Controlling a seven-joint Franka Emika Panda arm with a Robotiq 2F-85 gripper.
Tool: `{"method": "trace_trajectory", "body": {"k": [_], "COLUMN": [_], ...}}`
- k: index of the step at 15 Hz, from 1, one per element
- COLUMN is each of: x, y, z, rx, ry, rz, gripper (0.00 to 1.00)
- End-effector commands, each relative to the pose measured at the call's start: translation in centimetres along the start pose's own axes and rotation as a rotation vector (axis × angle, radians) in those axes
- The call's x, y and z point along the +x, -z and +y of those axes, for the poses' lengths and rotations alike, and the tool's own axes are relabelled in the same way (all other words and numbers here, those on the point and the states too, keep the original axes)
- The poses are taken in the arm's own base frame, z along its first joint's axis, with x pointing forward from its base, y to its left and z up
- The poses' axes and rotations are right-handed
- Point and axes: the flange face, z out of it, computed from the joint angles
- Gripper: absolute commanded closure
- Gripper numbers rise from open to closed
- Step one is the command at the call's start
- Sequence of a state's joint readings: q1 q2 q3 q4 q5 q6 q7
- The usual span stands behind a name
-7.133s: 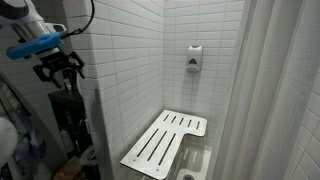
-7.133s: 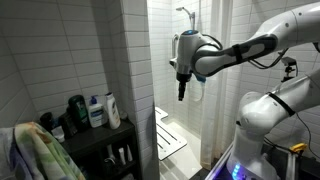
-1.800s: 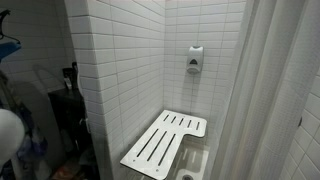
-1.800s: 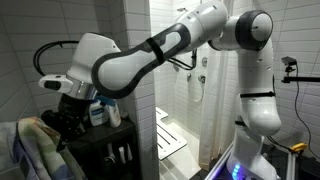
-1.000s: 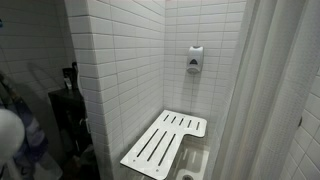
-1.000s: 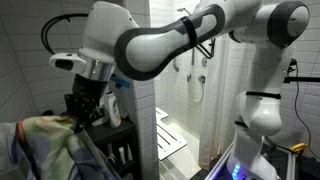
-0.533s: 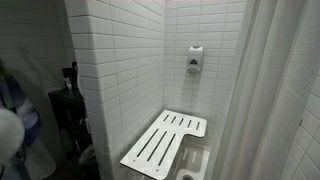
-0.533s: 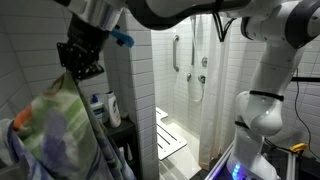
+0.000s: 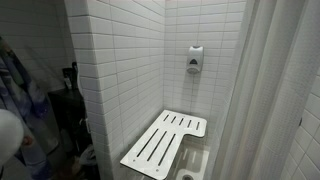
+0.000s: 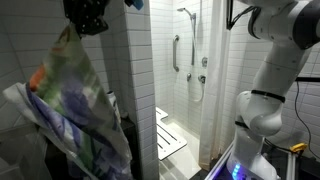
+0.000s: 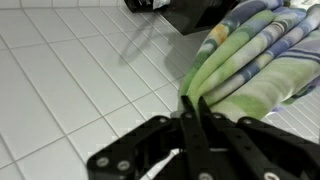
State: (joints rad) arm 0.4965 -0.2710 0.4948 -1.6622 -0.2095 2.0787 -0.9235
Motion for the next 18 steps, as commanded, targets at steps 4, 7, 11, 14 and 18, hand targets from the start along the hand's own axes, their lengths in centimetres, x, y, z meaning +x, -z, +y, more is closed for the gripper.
{"method": "trace_trajectory", "body": {"k": [4, 7, 11, 14, 18], "x": [-3.5, -7.1, -12.7, -16.6, -21.2], "y": [5.8, 8.3, 11.1, 11.9, 11.6], "z": [-2.3, -4.7, -8.0, -10.8, -15.0], "rx": [-0.002, 0.003, 0.001, -0.01, -0.014], "ry": [-0.105, -0.197, -0.35, -0.446, -0.579], "rz": [-0.153, -0.244, -0.313, -0.35, -0.371], "gripper": [0.98, 0.98, 0.98, 0.98, 0.98]}}
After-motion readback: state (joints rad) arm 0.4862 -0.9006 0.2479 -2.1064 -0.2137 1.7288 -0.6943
